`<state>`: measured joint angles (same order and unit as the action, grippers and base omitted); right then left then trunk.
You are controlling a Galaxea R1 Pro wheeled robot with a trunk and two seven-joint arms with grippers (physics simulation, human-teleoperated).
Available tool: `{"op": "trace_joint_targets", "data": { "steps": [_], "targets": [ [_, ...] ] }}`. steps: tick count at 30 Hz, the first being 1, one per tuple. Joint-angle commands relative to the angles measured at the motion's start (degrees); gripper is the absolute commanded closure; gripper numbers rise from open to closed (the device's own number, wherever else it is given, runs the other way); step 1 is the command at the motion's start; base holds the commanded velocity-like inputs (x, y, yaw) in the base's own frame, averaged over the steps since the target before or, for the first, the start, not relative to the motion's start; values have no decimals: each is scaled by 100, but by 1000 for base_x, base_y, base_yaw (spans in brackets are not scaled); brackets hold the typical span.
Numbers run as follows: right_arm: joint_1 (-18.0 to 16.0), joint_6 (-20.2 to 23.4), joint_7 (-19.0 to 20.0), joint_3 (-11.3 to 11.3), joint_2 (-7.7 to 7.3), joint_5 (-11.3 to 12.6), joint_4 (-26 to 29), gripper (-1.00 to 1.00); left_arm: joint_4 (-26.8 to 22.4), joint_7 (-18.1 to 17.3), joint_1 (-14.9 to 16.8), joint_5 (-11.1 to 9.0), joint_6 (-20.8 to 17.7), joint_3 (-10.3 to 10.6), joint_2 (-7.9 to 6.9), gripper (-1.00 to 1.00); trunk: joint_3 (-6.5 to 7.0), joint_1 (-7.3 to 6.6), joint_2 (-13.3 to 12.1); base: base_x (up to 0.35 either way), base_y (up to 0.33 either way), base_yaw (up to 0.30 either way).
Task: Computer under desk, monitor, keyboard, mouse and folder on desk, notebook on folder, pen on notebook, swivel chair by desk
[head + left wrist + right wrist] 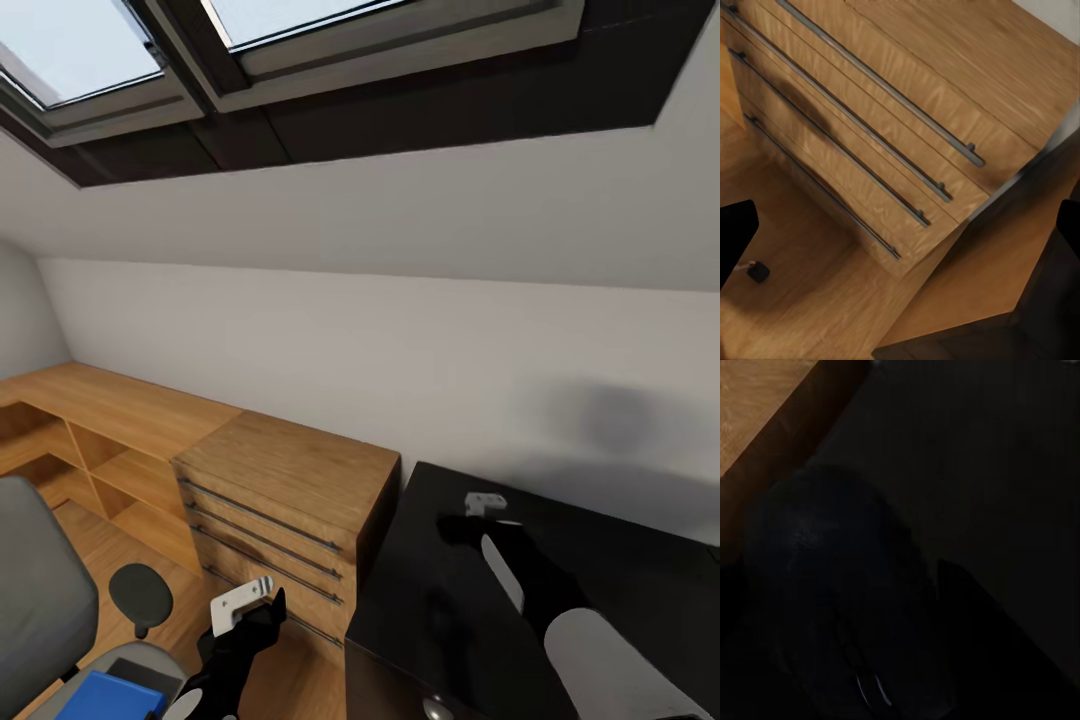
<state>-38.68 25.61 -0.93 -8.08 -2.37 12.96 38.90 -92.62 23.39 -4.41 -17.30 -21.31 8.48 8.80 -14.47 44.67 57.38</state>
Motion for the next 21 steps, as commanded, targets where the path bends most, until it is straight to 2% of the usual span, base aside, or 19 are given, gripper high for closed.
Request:
{"op": "trace_joint_targets", "data": {
  "steps": [1,5,6,7,15,21],
  "targets": [
    [94,71,-20,-21,-8,55,236,100,-10,46,1,-53,-12,5,0,-100,12,-22,-37,0,0,0],
    [173,184,-21,2,-8,57,481,100,-11,51,1,-47,-6,5,5,-100,84,-110,-197,0,0,0],
    [193,229,-21,97,0,61,544,100,-9,60,1,-38,-5,7,7,-100,102,-131,-238,-76,0,0],
    [194,233,-21,99,0,61,545,100,-10,60,1,-38,-5,7,8,-100,120,-153,-278,-169,0,0],
    [195,260,-21,113,0,57,556,100,-11,61,1,-37,-5,-3,7,-100,268,-329,-599,-316,0,-3],
    [201,260,-21,122,-8,57,634,100,-11,61,1,-37,-5,-4,7,-100,422,-461,-839,-342,0,-112]
  ]
}}
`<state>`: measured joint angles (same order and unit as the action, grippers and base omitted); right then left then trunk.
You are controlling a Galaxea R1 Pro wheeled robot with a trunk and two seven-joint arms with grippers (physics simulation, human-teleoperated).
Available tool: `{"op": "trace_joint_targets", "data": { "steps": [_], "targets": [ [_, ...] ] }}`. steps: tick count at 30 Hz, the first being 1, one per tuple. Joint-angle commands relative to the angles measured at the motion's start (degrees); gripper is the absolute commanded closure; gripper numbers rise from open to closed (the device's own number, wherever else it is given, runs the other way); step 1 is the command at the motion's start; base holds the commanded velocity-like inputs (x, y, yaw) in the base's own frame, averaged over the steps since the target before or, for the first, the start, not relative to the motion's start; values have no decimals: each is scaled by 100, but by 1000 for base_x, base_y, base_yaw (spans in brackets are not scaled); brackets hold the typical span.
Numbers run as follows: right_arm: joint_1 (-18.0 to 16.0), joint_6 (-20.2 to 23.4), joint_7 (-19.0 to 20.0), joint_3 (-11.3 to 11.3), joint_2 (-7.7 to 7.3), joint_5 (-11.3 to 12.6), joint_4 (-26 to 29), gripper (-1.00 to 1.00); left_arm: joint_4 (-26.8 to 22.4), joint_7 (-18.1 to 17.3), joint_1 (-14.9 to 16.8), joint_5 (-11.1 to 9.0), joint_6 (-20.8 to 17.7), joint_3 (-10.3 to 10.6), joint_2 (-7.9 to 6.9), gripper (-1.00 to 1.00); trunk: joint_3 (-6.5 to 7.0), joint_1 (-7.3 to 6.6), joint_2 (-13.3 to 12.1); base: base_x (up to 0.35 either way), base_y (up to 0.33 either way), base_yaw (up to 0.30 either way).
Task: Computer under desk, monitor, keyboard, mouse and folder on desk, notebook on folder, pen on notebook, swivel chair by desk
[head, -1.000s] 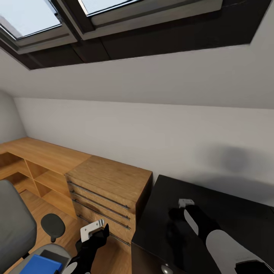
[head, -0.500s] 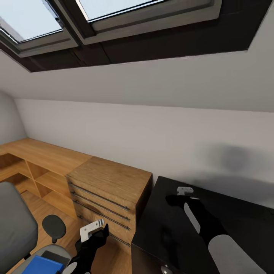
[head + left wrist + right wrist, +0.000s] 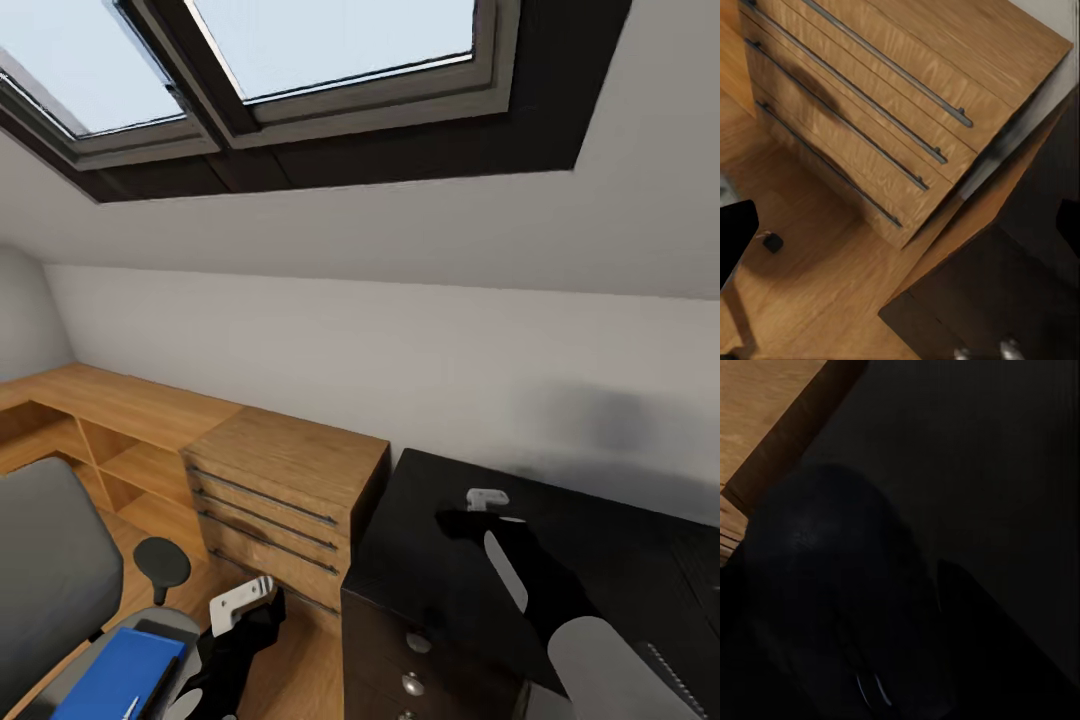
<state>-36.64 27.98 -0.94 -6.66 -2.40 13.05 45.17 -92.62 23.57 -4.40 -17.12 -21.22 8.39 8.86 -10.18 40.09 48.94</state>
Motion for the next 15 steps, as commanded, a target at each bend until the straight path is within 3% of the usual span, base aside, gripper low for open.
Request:
{"op": "trace_joint_targets", "data": {
  "steps": [1,8,15],
  "targets": [
    [-3,23,-20,-19,-6,48,9,100,-11,43,1,-54,-14,5,0,-100,19,-25,-35,-343,0,-136],
    [4,23,-20,-16,1,50,62,100,-11,43,1,-54,-11,5,0,-100,166,-179,-316,-343,0,-50],
    [22,23,-20,231,2,57,101,100,-11,43,1,-54,-12,5,-3,-100,292,-332,-597,-343,0,-1]
  ]
}}
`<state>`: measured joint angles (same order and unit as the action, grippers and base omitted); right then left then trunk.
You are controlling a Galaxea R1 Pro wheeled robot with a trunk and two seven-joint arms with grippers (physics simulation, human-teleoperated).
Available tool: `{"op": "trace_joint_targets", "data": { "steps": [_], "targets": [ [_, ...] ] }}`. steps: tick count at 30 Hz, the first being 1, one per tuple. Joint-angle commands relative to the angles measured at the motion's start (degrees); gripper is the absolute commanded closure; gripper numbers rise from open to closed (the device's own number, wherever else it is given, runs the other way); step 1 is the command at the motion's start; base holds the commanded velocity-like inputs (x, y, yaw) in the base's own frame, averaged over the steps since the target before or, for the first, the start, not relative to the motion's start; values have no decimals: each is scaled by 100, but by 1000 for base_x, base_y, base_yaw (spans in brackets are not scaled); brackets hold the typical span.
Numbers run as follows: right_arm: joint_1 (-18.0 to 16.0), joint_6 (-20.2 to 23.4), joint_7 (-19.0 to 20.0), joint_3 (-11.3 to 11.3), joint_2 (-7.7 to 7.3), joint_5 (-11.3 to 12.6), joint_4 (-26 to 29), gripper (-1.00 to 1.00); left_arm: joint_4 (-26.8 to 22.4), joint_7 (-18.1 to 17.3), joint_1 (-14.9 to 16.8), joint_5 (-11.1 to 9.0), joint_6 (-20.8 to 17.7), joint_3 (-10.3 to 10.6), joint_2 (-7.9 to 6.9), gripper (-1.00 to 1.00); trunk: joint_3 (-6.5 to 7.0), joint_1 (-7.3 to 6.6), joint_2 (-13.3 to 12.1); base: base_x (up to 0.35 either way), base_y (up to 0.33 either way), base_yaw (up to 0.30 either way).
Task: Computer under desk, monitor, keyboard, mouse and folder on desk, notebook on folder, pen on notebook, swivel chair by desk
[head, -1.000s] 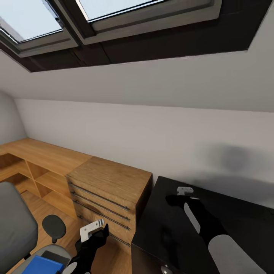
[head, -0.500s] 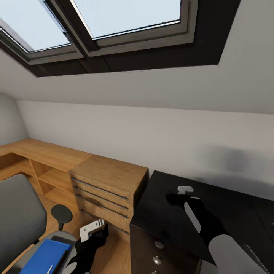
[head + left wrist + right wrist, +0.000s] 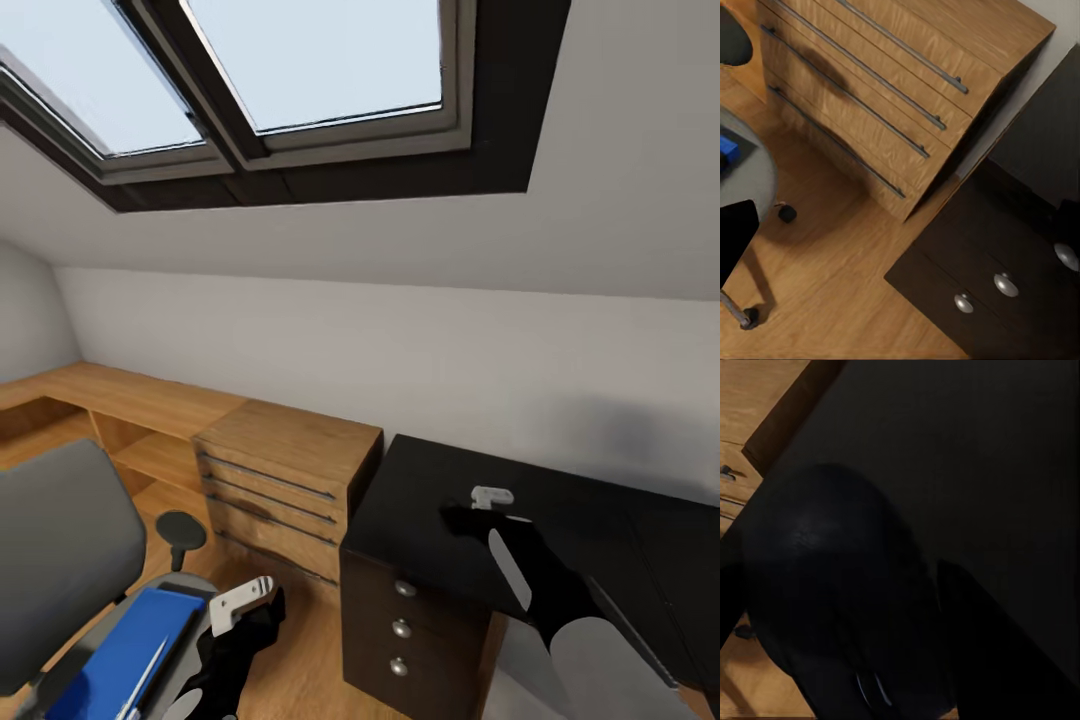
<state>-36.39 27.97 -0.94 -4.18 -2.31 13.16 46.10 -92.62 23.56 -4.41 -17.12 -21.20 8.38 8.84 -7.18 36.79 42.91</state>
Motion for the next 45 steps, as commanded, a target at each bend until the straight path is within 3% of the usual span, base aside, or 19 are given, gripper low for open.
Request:
{"op": "trace_joint_targets", "data": {
  "steps": [1,8,17,20,24,32,41,45],
  "targets": [
    [3,24,-20,-9,-6,46,32,100,-10,43,2,-54,-13,6,1,-100,10,-24,-34,-343,0,0],
    [109,28,-20,4,-6,46,225,100,-10,43,2,-54,-14,6,1,-100,139,-178,-315,-292,0,-23],
    [142,33,-20,5,0,51,303,100,0,43,2,-54,-16,16,4,-100,320,-376,-676,-39,0,-169],
    [196,69,-20,5,8,54,436,100,9,43,2,-58,-21,21,4,-100,321,-376,-676,-3,0,-33],
    [443,500,-20,9,9,48,1041,100,180,43,2,-57,-26,23,4,-100,321,-376,-676,-1,0,-6],
    [1276,1266,-32,25,5,196,2906,100,410,35,2,-46,-22,34,4,-100,325,-376,-676,0,0,-12],
    [1394,1448,-36,71,-1,238,3222,100,427,31,2,-38,-16,56,4,-100,369,-376,-676,0,0,-194],
    [1398,1461,-33,247,1,239,3242,100,435,27,2,-37,-11,65,4,-100,387,-376,-676,0,0,-257]
  ]
}}
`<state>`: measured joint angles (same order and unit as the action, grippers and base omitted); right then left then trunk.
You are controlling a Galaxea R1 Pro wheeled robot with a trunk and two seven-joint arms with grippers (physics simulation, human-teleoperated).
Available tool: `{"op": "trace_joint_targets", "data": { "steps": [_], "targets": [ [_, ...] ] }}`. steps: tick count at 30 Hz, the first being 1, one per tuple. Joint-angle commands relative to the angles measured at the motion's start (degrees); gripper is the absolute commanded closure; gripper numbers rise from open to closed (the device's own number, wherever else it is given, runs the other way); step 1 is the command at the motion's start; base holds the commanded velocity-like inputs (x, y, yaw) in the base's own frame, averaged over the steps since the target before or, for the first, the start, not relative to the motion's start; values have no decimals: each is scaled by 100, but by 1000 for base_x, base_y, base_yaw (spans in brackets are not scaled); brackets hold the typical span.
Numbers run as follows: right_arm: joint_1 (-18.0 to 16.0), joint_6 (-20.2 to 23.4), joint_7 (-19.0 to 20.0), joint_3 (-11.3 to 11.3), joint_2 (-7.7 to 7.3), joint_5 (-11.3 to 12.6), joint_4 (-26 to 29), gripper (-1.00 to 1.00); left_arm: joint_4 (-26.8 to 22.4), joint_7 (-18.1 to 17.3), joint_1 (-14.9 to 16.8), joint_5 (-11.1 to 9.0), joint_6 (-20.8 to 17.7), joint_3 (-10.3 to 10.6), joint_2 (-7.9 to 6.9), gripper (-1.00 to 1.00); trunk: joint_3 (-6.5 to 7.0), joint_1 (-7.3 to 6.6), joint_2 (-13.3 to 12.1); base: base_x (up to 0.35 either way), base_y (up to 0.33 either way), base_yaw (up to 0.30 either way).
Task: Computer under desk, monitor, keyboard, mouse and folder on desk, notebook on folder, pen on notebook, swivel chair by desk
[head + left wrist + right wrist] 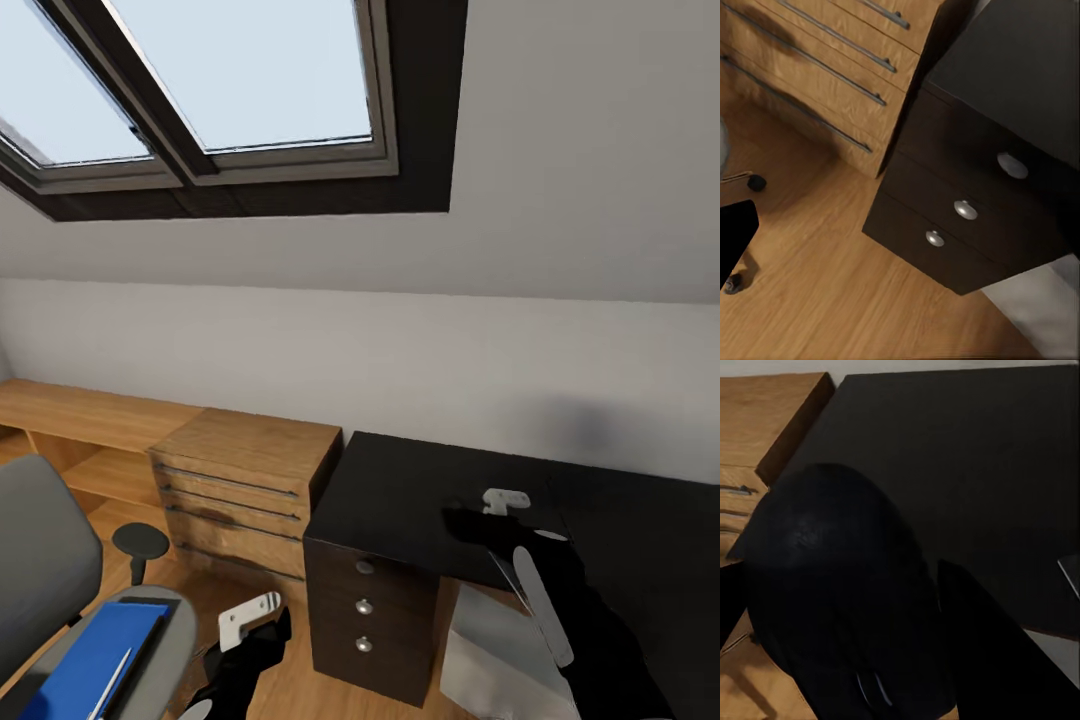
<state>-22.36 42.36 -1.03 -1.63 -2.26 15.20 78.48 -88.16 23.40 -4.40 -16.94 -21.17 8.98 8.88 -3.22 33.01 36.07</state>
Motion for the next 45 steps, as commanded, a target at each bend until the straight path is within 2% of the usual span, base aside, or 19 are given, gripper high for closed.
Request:
{"op": "trace_joint_targets", "data": {
  "steps": [1,11,19,20,21,22,34,45],
  "targets": [
    [-6,22,-23,8,-3,35,4,100,-6,43,1,-55,-13,5,0,-100,-5,3,9,0,0,-262],
    [1,18,-20,66,6,35,-15,100,44,42,1,-55,-1,7,0,-100,35,3,9,0,0,-258],
    [0,14,-21,77,10,35,-22,100,53,42,1,-55,-5,5,0,-100,40,3,9,0,0,-46],
    [-1,15,-20,91,12,35,-17,100,53,42,1,-58,-7,4,0,-100,40,3,9,0,0,-3],
    [0,25,-27,244,69,36,8,100,53,42,1,-69,-11,1,-2,-100,40,3,9,0,0,0],
    [0,26,-28,258,79,36,7,100,53,42,1,-71,-15,0,-6,-100,40,3,9,0,0,0],
    [-2,27,-28,269,86,35,-15,100,53,42,1,-75,-19,-1,-2,-100,43,3,9,-192,96,-13],
    [2,27,-28,269,83,35,-25,100,138,35,1,-78,-17,7,0,-100,86,3,9,-13,10,-233]
  ]
}}
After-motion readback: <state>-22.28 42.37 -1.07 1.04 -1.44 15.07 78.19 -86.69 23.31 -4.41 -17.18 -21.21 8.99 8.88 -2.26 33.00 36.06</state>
